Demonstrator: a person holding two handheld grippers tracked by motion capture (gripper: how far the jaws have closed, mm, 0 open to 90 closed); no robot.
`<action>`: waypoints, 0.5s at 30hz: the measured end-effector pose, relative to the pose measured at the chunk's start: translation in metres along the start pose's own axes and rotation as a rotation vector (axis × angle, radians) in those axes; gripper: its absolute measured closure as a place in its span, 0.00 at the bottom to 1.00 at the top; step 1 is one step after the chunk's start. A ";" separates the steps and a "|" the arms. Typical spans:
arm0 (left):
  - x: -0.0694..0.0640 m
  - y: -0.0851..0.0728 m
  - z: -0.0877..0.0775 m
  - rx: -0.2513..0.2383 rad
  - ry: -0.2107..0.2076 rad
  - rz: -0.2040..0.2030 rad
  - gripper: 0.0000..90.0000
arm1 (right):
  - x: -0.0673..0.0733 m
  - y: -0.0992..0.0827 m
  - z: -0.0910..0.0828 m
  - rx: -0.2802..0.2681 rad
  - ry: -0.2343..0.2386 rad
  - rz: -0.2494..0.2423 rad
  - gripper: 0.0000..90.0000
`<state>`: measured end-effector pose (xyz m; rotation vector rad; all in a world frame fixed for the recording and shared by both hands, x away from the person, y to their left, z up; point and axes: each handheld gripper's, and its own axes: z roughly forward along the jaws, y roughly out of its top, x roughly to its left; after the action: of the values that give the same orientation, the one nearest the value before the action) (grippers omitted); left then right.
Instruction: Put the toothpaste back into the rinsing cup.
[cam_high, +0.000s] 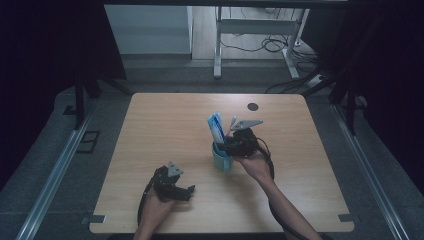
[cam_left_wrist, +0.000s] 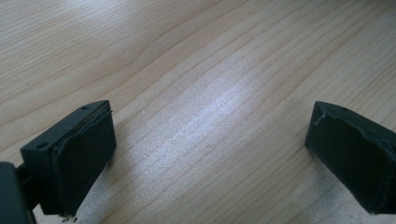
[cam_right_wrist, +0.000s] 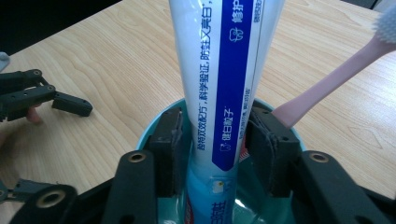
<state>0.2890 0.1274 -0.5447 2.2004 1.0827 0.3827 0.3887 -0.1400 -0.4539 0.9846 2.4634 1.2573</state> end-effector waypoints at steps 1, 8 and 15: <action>0.000 0.000 0.000 0.000 0.000 0.000 0.02 | 0.000 0.000 -0.001 0.000 0.002 0.001 0.60; 0.000 0.000 0.000 -0.001 0.000 0.000 0.02 | 0.002 0.004 -0.006 0.007 0.006 -0.014 0.51; 0.000 0.000 0.000 -0.001 0.000 0.000 0.02 | 0.002 0.006 -0.011 0.013 0.014 -0.016 0.42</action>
<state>0.2891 0.1274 -0.5448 2.2000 1.0822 0.3829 0.3849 -0.1433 -0.4417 0.9611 2.4878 1.2484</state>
